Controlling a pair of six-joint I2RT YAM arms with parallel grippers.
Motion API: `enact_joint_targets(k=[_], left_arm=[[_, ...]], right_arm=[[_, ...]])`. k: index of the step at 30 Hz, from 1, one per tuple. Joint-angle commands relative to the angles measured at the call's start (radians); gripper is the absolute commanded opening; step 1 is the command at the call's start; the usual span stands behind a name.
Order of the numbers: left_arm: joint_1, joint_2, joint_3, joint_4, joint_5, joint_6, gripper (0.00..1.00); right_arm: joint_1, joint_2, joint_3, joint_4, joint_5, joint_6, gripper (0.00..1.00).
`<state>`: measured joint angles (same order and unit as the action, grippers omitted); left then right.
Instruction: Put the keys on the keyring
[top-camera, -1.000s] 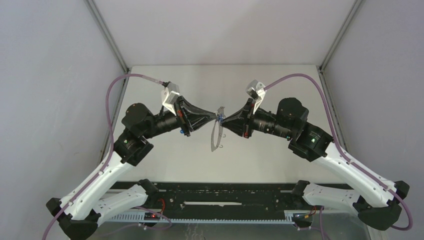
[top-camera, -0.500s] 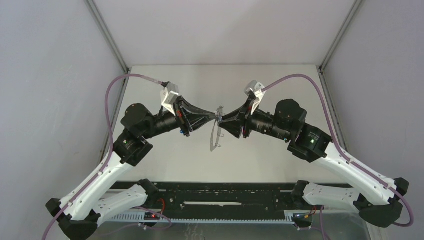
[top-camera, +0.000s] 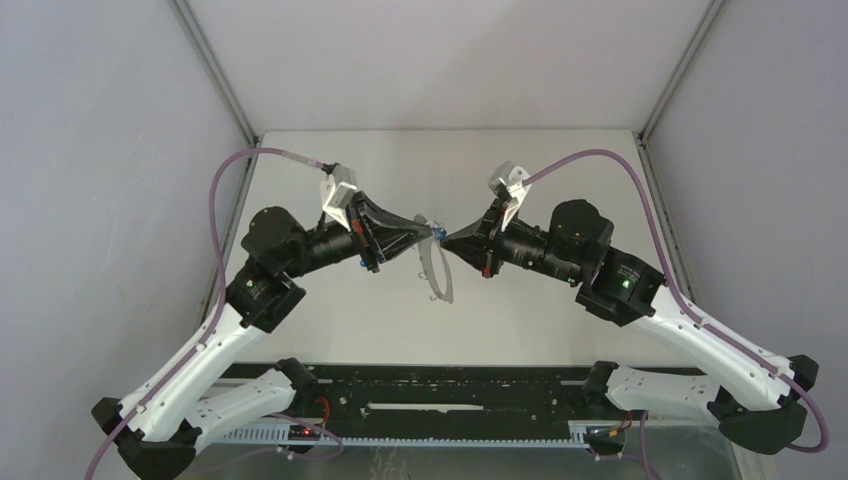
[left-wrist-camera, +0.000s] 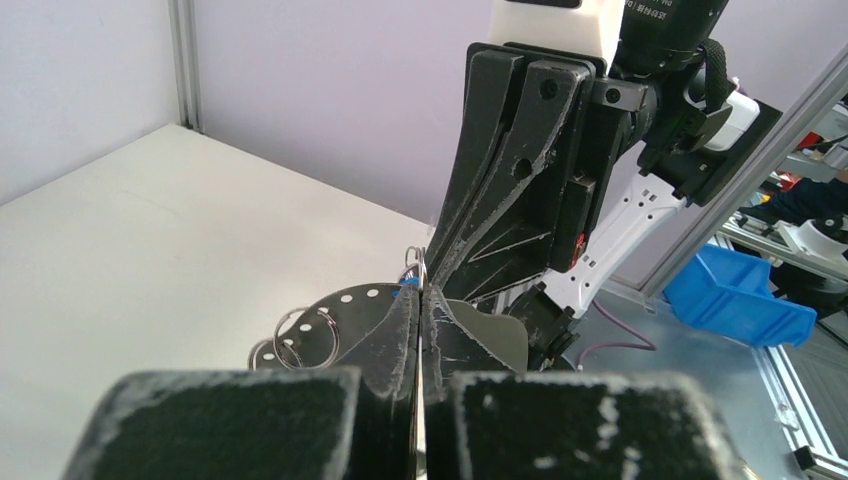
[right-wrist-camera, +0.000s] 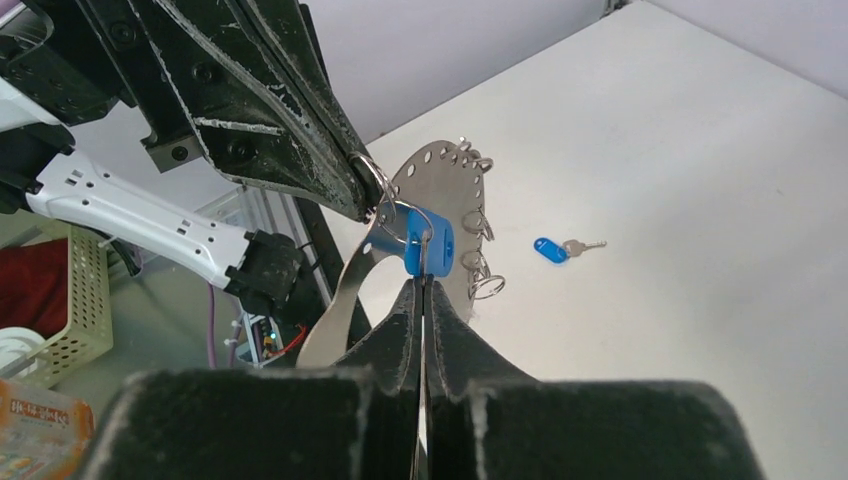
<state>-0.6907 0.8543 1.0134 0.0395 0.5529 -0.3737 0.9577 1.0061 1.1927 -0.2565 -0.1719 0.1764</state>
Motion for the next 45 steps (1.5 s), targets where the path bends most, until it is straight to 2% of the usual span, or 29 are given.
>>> enact_joint_targets(k=[1,15,23,25,26,27,29,33,34,37,41,45], left_arm=[[0.007,-0.018,0.0,0.046,0.008,0.024,0.0],[0.011,-0.031,-0.021,0.043,0.041,0.093,0.0],[0.01,-0.033,-0.022,0.037,0.051,0.099,0.0],[0.01,-0.034,-0.025,0.036,0.06,0.103,0.0],[0.01,-0.034,-0.025,0.036,0.065,0.105,0.0],[0.01,-0.035,-0.027,0.034,0.073,0.108,0.0],[0.01,-0.034,-0.031,0.03,0.093,0.114,0.0],[0.01,-0.036,-0.031,0.021,0.088,0.13,0.0],[0.011,-0.038,-0.028,0.019,0.065,0.136,0.0],[0.011,-0.038,-0.026,0.015,-0.033,0.161,0.0],[0.011,-0.027,-0.029,0.012,-0.125,0.168,0.0],[0.012,-0.021,-0.026,0.008,-0.136,0.168,0.0]], right_arm=[[0.018,-0.02,0.041,-0.027,0.016,-0.027,0.0],[0.046,-0.014,0.041,-0.128,-0.055,-0.043,0.01],[0.011,-0.039,0.103,-0.152,-0.071,-0.091,0.45],[-0.018,-0.049,0.11,-0.149,-0.089,-0.097,0.6],[-0.03,-0.056,0.11,-0.143,-0.098,-0.099,0.75],[-0.04,-0.06,0.111,-0.134,-0.109,-0.101,0.84],[-0.061,-0.062,0.111,-0.114,-0.154,-0.106,0.95],[-0.101,-0.046,0.109,-0.124,-0.231,-0.097,0.96],[-0.1,-0.045,0.108,-0.136,-0.233,-0.098,0.99],[-0.057,-0.047,0.088,-0.144,-0.189,-0.102,1.0],[0.085,-0.022,0.073,-0.14,0.051,-0.121,1.0],[0.197,0.025,0.074,-0.143,0.295,-0.136,1.0]])
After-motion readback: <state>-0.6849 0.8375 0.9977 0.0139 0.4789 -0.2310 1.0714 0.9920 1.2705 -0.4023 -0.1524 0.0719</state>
